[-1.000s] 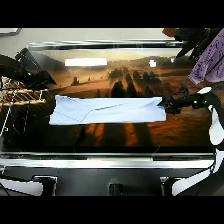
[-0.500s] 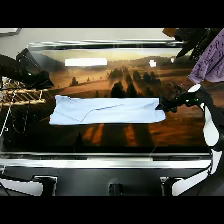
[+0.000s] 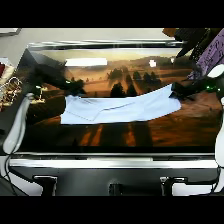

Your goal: Fold the clothes and pants, and hang the long-sleeved shirts on hangers.

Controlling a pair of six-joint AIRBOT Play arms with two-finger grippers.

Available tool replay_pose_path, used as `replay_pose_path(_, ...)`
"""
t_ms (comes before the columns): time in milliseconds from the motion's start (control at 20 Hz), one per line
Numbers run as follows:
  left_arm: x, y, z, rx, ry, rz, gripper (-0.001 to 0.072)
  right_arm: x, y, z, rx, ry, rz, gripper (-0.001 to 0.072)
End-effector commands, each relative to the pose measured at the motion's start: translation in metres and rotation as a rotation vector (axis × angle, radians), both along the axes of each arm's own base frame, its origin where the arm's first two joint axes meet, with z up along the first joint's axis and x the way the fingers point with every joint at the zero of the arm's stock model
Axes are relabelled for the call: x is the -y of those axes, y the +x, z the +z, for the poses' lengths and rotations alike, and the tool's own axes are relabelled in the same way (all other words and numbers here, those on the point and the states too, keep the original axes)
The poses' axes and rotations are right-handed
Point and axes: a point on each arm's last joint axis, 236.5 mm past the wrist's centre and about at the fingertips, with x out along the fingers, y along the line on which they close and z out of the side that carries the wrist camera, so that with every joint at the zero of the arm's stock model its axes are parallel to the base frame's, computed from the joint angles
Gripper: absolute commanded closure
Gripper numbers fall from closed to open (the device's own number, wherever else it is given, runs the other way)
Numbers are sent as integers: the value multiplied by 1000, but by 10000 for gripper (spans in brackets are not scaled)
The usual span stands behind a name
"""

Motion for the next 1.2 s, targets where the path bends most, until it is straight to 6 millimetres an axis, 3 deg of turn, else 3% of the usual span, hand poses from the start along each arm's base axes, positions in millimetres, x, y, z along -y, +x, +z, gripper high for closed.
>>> replay_pose_path(0,97,3,-35,-24,-73,10,690,18,-4,41,59,-83,-72,683)
replay_pose_path(150,172,-7,-53,-33,-146,5,690,22,-13,67,85,-116,-74,683)
replay_pose_path(300,216,-17,-66,-43,-175,28,691,29,-23,93,120,-162,-83,683)
replay_pose_path(600,265,-33,-85,-81,-230,41,691,28,-44,126,167,-190,-86,683)
replay_pose_path(950,329,-21,-68,-39,-318,22,691,23,-63,136,147,-184,-85,683)
replay_pose_path(1150,346,-34,-97,-128,-326,68,691,22,-67,140,148,-185,-82,683)
